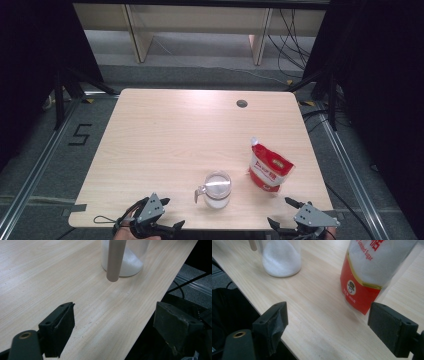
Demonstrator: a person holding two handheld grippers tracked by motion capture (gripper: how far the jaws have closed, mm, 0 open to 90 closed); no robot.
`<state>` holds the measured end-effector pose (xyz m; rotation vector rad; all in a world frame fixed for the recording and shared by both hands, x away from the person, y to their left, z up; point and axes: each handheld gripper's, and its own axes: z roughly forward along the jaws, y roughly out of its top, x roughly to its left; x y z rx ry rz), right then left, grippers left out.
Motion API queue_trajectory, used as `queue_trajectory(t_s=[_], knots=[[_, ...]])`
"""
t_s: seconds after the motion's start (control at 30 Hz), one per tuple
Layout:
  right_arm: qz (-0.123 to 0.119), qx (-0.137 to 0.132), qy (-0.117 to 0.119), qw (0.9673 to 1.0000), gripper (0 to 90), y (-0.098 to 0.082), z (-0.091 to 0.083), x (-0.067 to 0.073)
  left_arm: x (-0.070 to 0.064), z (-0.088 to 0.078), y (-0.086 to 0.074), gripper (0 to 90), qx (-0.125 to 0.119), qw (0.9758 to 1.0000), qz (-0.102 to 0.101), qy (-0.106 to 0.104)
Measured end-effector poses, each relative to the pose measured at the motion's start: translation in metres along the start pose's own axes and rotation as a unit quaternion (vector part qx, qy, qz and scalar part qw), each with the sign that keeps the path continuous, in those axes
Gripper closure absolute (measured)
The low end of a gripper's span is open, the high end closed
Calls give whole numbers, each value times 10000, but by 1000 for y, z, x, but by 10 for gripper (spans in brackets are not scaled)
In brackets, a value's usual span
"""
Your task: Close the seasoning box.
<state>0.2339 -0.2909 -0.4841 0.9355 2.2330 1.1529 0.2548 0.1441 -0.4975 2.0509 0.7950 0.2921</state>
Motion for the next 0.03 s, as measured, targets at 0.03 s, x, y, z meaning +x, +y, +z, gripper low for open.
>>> queue_trajectory(t_s=[0.03], knots=[[0, 0, 0, 10000, 172, 0, 0, 0, 0, 0, 0, 166, 0, 10000, 0, 0]])
